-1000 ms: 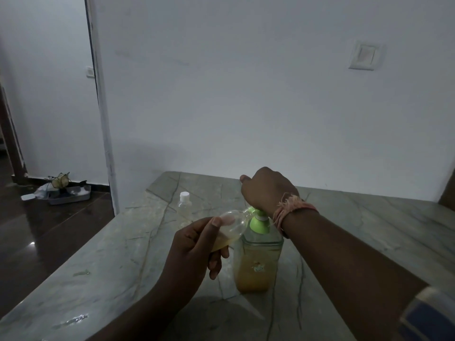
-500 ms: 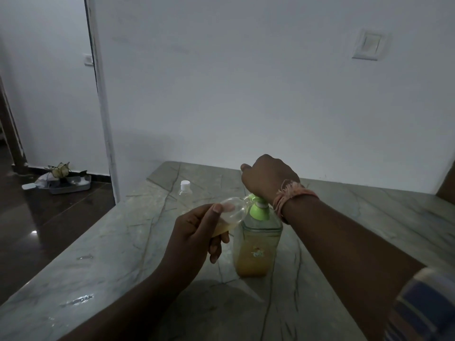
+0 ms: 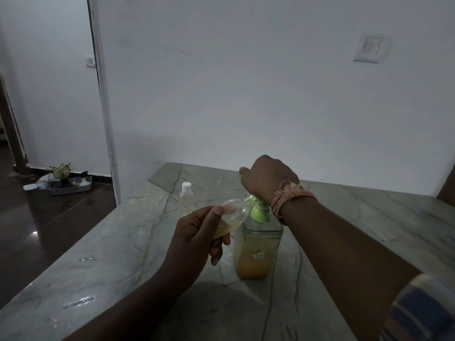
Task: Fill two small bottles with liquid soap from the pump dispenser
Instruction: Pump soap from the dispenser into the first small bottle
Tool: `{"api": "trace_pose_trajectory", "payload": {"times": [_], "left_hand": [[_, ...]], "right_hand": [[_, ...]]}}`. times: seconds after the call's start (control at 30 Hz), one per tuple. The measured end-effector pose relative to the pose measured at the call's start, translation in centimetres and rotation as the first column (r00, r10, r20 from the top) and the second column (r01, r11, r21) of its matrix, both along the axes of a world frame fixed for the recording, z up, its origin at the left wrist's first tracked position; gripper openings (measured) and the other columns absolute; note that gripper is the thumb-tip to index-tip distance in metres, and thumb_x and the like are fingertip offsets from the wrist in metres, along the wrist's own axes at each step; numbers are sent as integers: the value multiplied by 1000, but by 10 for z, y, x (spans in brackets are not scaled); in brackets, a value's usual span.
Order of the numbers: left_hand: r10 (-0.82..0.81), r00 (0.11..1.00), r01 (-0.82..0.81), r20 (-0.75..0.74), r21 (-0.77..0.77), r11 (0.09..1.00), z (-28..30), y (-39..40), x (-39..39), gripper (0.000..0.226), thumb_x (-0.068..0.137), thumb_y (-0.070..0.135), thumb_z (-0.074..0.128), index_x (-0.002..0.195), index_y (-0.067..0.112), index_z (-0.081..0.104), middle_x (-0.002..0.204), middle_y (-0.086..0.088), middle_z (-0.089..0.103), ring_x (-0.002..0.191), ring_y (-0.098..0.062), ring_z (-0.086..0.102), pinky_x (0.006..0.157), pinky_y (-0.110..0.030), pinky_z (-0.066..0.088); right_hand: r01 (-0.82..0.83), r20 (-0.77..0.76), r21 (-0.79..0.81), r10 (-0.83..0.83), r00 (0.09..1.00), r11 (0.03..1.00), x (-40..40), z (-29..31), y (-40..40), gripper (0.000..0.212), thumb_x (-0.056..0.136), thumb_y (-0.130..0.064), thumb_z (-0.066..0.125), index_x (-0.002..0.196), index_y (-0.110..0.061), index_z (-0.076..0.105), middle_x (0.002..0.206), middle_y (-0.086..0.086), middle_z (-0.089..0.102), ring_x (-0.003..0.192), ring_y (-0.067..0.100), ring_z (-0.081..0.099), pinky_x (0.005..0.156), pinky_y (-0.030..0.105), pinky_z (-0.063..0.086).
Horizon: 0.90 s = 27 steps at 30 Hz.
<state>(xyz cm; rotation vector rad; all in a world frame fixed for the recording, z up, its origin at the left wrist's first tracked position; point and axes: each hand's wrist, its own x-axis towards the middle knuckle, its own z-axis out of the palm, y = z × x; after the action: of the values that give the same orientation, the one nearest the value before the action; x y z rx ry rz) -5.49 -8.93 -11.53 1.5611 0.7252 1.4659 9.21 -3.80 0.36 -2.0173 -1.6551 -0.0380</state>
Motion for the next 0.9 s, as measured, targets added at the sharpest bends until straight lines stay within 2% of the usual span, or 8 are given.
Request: {"api": "trace_pose_trajectory", "payload": {"times": [0.1, 0.2, 0.37, 0.47, 0.57, 0.63, 0.8, 0.9], "left_hand": [[-10, 1000, 10, 28, -9, 1000, 0, 2, 1, 33, 95, 38, 49, 109, 22, 74, 66, -13, 64, 47, -23, 49, 41, -29, 45], [3, 1000, -3, 11, -13, 1000, 0, 3, 1, 36, 95, 37, 48, 111, 16, 72, 64, -11, 64, 46, -22, 49, 41, -29, 45], [15, 1000, -15, 3, -5, 1000, 0, 1, 0, 36, 97, 35, 46, 115, 15, 70, 65, -9, 64, 47, -21, 50, 41, -29, 45], [-8, 1000, 8, 16, -8, 1000, -1, -1, 0, 32, 98, 33, 46, 112, 21, 73, 66, -11, 64, 47, -22, 49, 42, -29, 45], [-22, 999, 22, 34, -7, 1000, -1, 1, 0, 31, 98, 33, 47, 108, 23, 75, 65, -12, 64, 46, -23, 49, 41, -29, 45], [-16, 999, 16, 31, -4, 1000, 0, 1, 0, 33, 98, 34, 47, 111, 18, 74, 64, -12, 63, 46, -23, 48, 41, -29, 45], [-8, 1000, 9, 17, -5, 1000, 0, -1, 0, 35, 98, 35, 47, 112, 16, 73, 64, -10, 64, 46, -23, 49, 42, -29, 46], [-12, 1000, 12, 13, 2, 1000, 1, -2, 0, 35, 96, 37, 47, 112, 17, 72, 65, -9, 64, 46, -22, 49, 42, -29, 46]], "right_hand": [[31, -70, 21, -29, 997, 999, 2, -3, 3, 35, 92, -46, 50, 72, -18, 46, 101, 8, 68, 94, 32, 63, 74, 32, 43], [42, -111, -4, -43, 993, 999, 5, -9, 4, 36, 91, -45, 50, 67, -18, 45, 100, 8, 68, 92, 32, 63, 74, 32, 45], [28, -42, -3, -28, 999, 1000, 3, -5, 1, 31, 91, -46, 50, 77, -18, 50, 104, 8, 68, 95, 32, 63, 73, 31, 43], [15, 10, 44, -16, 1000, 999, 1, -1, 1, 36, 92, -46, 49, 69, -19, 47, 99, 7, 68, 88, 30, 62, 71, 31, 42], [14, -79, 72, -8, 997, 997, 3, -7, 3, 38, 93, -47, 48, 68, -18, 47, 94, 8, 68, 85, 31, 63, 73, 33, 47], [23, -107, 46, -18, 994, 999, 5, -11, 3, 37, 92, -46, 49, 69, -18, 48, 94, 9, 68, 86, 32, 64, 73, 33, 47], [0, -15, 15, 0, 1000, 1000, 3, -5, 0, 35, 93, -47, 49, 72, -18, 47, 99, 7, 67, 91, 32, 63, 73, 32, 44], [-9, 40, 13, 9, 999, 1000, 2, -1, 1, 38, 93, -46, 49, 67, -18, 44, 87, 5, 59, 81, 28, 56, 71, 31, 42]]}}
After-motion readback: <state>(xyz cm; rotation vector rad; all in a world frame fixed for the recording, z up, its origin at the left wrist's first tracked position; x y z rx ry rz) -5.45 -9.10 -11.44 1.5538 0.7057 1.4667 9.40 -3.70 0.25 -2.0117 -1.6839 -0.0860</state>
